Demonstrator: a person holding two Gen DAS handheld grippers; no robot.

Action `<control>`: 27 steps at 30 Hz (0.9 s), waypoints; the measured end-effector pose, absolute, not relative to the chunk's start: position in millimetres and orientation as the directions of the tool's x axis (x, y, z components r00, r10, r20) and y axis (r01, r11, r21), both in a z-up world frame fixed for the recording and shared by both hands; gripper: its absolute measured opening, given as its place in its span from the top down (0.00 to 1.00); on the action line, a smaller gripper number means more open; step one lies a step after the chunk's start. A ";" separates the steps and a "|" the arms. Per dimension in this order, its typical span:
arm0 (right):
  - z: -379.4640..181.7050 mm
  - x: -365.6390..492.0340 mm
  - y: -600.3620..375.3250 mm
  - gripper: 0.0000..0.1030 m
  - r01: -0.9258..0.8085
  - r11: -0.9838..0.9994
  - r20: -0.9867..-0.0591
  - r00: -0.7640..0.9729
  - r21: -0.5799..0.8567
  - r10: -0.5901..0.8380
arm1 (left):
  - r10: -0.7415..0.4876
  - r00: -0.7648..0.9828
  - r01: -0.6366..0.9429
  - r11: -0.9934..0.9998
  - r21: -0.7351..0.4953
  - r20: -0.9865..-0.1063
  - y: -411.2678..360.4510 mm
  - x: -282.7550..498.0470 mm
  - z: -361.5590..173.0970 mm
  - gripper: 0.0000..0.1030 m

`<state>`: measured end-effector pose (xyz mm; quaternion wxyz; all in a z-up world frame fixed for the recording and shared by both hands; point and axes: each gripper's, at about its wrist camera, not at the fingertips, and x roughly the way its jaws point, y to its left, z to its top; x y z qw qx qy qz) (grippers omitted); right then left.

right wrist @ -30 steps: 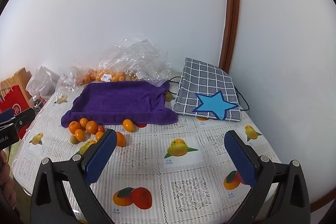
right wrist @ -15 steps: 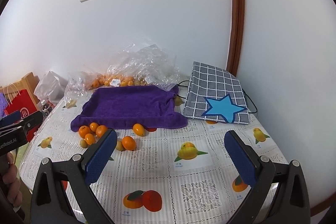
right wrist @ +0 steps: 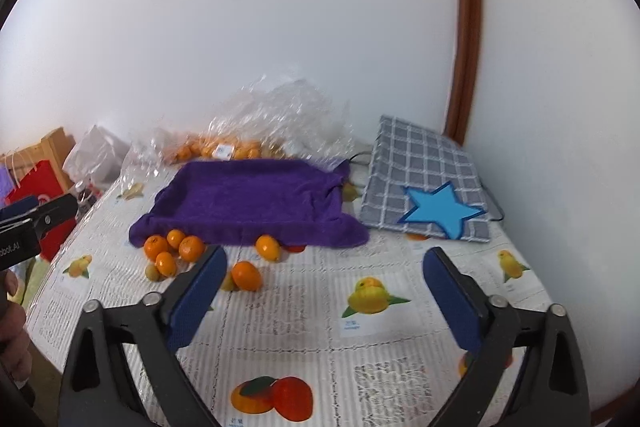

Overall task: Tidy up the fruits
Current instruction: 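Grasp a mandarin with the right tool while the left tool grasps a small yellow fruit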

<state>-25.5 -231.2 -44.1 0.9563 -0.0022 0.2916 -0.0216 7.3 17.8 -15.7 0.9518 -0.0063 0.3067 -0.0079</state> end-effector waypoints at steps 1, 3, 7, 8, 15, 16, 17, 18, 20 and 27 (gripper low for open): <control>-47.3 -21.5 -230.6 0.18 0.030 0.999 -0.571 0.820 -0.015 -0.034 | -0.019 0.808 0.014 1.000 -0.014 -0.588 19.1 10.9 -18.6 0.00; -55.6 -12.6 -230.2 0.23 0.022 1.000 -0.584 0.811 -0.005 -0.021 | -0.020 0.794 0.016 1.000 -0.012 -0.608 23.5 20.7 -27.2 0.00; -74.0 7.6 -230.8 0.31 -0.005 0.999 -0.634 0.773 0.043 0.031 | -0.021 0.753 0.015 1.000 -0.015 -0.657 36.6 41.2 -46.8 0.00; -80.3 14.5 -230.7 0.34 -0.014 0.998 -0.652 0.757 0.056 0.048 | -0.019 0.746 0.012 1.000 -0.015 -0.665 41.1 45.5 -51.8 0.00; -121.2 51.6 -207.3 0.53 -0.094 0.993 -0.699 0.706 0.068 0.115 | -0.014 0.696 0.004 1.000 -0.015 -0.717 66.7 69.6 -84.7 0.11; -126.1 56.1 -203.8 0.59 -0.111 0.991 -0.706 0.696 0.078 0.133 | -0.011 0.687 0.000 1.000 -0.015 -0.727 69.0 71.4 -89.1 0.15; -132.3 61.9 -199.3 0.67 -0.127 0.988 -0.716 0.682 0.090 0.153 | -0.006 0.671 -0.005 1.000 -0.012 -0.742 72.5 74.0 -94.9 0.22; -139.4 68.9 -193.4 0.71 -0.139 0.986 -0.731 0.662 0.097 0.165 | -0.006 0.662 -0.006 1.000 -0.013 -0.749 74.9 75.2 -97.9 0.25; -149.0 79.6 -185.4 0.72 -0.160 0.980 -0.750 0.633 0.115 0.191 | -0.009 0.650 -0.009 1.000 -0.020 -0.760 79.9 77.0 -103.9 0.25; -164.4 99.9 -168.6 0.72 -0.200 0.968 -0.765 0.598 0.149 0.241 | -0.048 0.648 0.019 0.999 -0.047 -0.760 83.8 82.2 -109.3 0.25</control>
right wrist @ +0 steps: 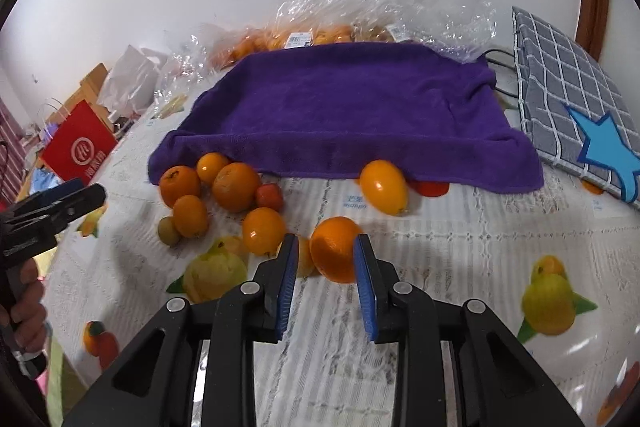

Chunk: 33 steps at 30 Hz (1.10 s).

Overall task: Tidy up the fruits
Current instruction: 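Grasp a mandarin with the right tool while the left tool grasps a small yellow fruit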

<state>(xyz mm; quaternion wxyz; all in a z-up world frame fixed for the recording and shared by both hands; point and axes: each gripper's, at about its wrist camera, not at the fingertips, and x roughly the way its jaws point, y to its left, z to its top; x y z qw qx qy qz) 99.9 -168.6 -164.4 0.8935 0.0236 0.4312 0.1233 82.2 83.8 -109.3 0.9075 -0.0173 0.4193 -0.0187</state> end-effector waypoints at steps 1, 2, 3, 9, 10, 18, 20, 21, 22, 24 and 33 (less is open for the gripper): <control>-164.5 101.7 -168.3 0.71 -0.201 0.970 -0.768 0.598 0.134 0.230 | -0.063 0.647 0.026 0.998 -0.060 -0.760 83.2 83.3 -109.4 0.25; -164.4 104.0 -170.0 0.70 -0.196 0.972 -0.775 0.592 0.127 0.221 | -0.078 0.646 0.034 0.997 -0.074 -0.759 82.2 84.8 -109.4 0.25; -164.4 106.8 -170.5 0.69 -0.192 0.974 -0.782 0.586 0.123 0.214 | -0.087 0.644 0.038 0.996 -0.082 -0.760 80.9 85.9 -109.2 0.25; -171.0 113.3 -186.4 0.69 -0.202 0.971 -0.814 0.539 0.125 0.216 | -0.130 0.624 0.060 0.991 -0.118 -0.771 70.1 99.0 -115.2 0.25; -173.7 112.6 -190.8 0.69 -0.197 0.971 -0.817 0.531 0.138 0.224 | -0.132 0.618 0.063 0.991 -0.118 -0.775 68.0 102.1 -117.1 0.25; -192.0 121.8 -202.3 0.62 -0.175 0.965 -0.821 0.508 0.198 0.261 | -0.155 0.581 0.087 0.988 -0.128 -0.799 64.2 112.9 -130.0 0.25; -193.3 126.9 -203.4 0.56 -0.171 0.963 -0.813 0.516 0.210 0.269 | -0.154 0.578 0.091 0.988 -0.125 -0.801 66.3 110.8 -131.7 0.25; -193.2 129.0 -203.9 0.54 -0.170 0.962 -0.809 0.521 0.216 0.274 | -0.157 0.576 0.094 0.988 -0.126 -0.802 67.4 109.6 -132.4 0.25; -193.3 132.2 -204.7 0.51 -0.163 0.961 -0.803 0.527 0.225 0.277 | -0.159 0.573 0.097 0.987 -0.126 -0.804 68.5 108.8 -133.2 0.25; -194.9 138.9 -204.2 0.47 -0.152 0.959 -0.797 0.534 0.238 0.283 | -0.163 0.569 0.100 0.987 -0.128 -0.806 70.1 108.3 -134.3 0.25; -194.5 141.9 -205.5 0.62 -0.179 0.966 -0.791 0.555 0.188 0.257 | -0.228 0.541 0.162 0.973 -0.166 -0.809 59.5 102.3 -144.9 0.33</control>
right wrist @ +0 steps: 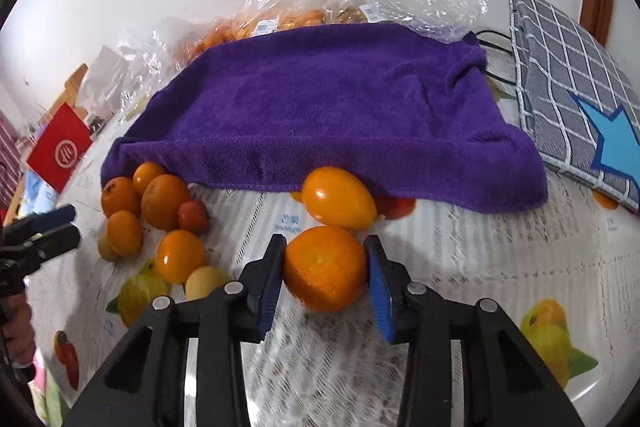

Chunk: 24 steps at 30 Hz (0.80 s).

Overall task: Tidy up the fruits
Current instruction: 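Grasp a mandarin with the right tool while the left tool grasps a small yellow fruit, then carry the mandarin in the right tool while the left tool carries the yellow fruit over the towel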

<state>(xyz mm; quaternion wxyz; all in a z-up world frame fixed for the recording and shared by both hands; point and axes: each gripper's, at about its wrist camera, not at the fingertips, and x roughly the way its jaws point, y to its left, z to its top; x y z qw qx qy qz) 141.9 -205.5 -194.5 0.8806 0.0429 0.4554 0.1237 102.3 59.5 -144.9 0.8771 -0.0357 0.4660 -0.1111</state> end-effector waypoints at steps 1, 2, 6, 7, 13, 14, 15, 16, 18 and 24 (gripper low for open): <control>-193.3 139.4 -210.8 0.62 -0.173 0.965 -0.789 0.556 0.199 0.262 | -0.231 0.535 0.169 0.972 -0.165 -0.813 56.5 102.7 -147.7 0.36; -192.0 136.3 -214.9 0.62 -0.171 0.965 -0.787 0.558 0.199 0.261 | -0.237 0.527 0.174 0.970 -0.170 -0.816 53.7 103.7 -150.9 0.40; -187.1 121.1 -231.9 0.62 -0.142 0.977 -0.789 0.575 0.161 0.214 | -0.262 0.510 0.191 0.963 -0.189 -0.819 45.2 105.7 -161.0 0.55; -187.9 117.6 -235.6 0.62 -0.136 0.979 -0.794 0.572 0.155 0.205 | -0.265 0.505 0.199 0.962 -0.188 -0.821 42.6 106.5 -163.9 0.57; -195.0 104.3 -248.2 0.61 -0.108 0.983 -0.795 0.579 0.146 0.181 | -0.252 0.530 0.208 0.964 -0.164 -0.809 36.2 104.8 -167.4 0.76; -195.4 103.5 -247.9 0.61 -0.109 0.983 -0.793 0.582 0.145 0.181 | -0.251 0.534 0.210 0.964 -0.161 -0.807 35.7 104.1 -167.6 0.76; -196.0 102.4 -247.5 0.61 -0.111 0.984 -0.791 0.585 0.140 0.179 | -0.248 0.539 0.215 0.965 -0.153 -0.805 35.0 103.2 -168.0 0.76; -196.3 101.0 -246.4 0.61 -0.113 0.985 -0.789 0.589 0.130 0.172 | -0.244 0.548 0.216 0.965 -0.146 -0.800 34.5 101.9 -168.4 0.76; -197.1 98.6 -244.3 0.61 -0.117 0.987 -0.786 0.598 0.111 0.159 | -0.237 0.564 0.205 0.968 -0.144 -0.791 35.5 100.4 -169.3 0.75; -198.2 94.5 -243.8 0.61 -0.120 0.988 -0.779 0.609 0.099 0.152 | -0.275 0.560 0.206 0.960 -0.190 -0.781 39.5 101.9 -169.9 0.76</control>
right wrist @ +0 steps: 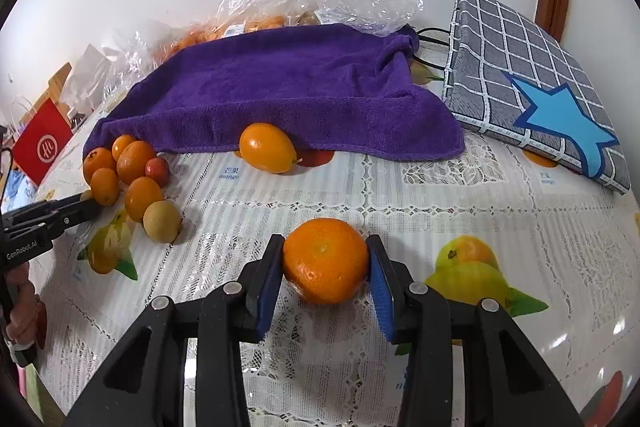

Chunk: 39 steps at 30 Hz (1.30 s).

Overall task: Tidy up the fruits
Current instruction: 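Carry the mandarin in the right tool while the left tool carries the yellow fruit over the towel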

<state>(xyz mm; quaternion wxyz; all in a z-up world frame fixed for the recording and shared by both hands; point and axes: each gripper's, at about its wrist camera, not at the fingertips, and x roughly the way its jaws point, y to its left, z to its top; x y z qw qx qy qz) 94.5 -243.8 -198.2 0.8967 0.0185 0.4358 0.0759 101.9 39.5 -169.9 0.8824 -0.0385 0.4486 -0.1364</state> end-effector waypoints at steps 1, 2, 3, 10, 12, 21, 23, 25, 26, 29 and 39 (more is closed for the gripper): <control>-198.1 93.8 -245.3 0.61 -0.118 0.987 -0.778 0.608 0.108 0.158 | -0.277 0.557 0.213 0.959 -0.188 -0.783 39.7 101.9 -169.2 0.76; -198.1 93.5 -245.7 0.61 -0.116 0.987 -0.779 0.607 0.110 0.158 | -0.276 0.558 0.213 0.959 -0.186 -0.783 40.4 101.4 -168.4 0.76; -197.5 92.7 -246.7 0.62 -0.113 0.988 -0.780 0.606 0.110 0.156 | -0.276 0.563 0.209 0.959 -0.189 -0.779 42.7 100.2 -166.3 0.76; -178.4 92.1 -253.2 0.62 -0.072 0.992 -0.767 0.629 0.100 0.123 | -0.244 0.600 0.164 0.970 -0.182 -0.762 57.9 97.2 -138.3 0.76; -171.5 93.5 -255.3 0.62 -0.060 0.993 -0.763 0.637 0.097 0.113 | -0.232 0.611 0.154 0.973 -0.174 -0.757 60.5 98.6 -128.3 0.76; -123.8 115.4 -267.7 0.62 -0.019 0.993 -0.715 0.693 0.115 0.096 | -0.176 0.682 0.103 0.984 -0.145 -0.710 66.4 129.3 -71.4 0.76; -111.7 125.8 -269.3 0.62 -0.018 0.994 -0.702 0.707 0.105 0.087 | -0.178 0.700 0.110 0.984 -0.143 -0.691 66.5 141.4 -59.0 0.76; -101.0 136.0 -270.5 0.62 -0.018 0.995 -0.691 0.719 0.094 0.078 | -0.171 0.712 0.107 0.985 -0.136 -0.681 66.4 151.8 -50.8 0.76; -95.6 141.3 -270.6 0.62 -0.019 0.996 -0.685 0.725 0.089 0.075 | -0.170 0.718 0.107 0.985 -0.135 -0.675 65.5 159.6 -46.3 0.76; -83.8 156.1 -271.2 0.62 -0.019 0.996 -0.670 0.739 0.084 0.070 | -0.171 0.724 0.106 0.985 -0.137 -0.668 60.9 179.5 -39.4 0.76; -85.5 220.4 -266.0 0.62 -0.027 0.994 -0.673 0.734 0.105 0.091 | -0.166 0.698 0.095 0.986 -0.140 -0.697 44.4 242.1 -57.9 0.76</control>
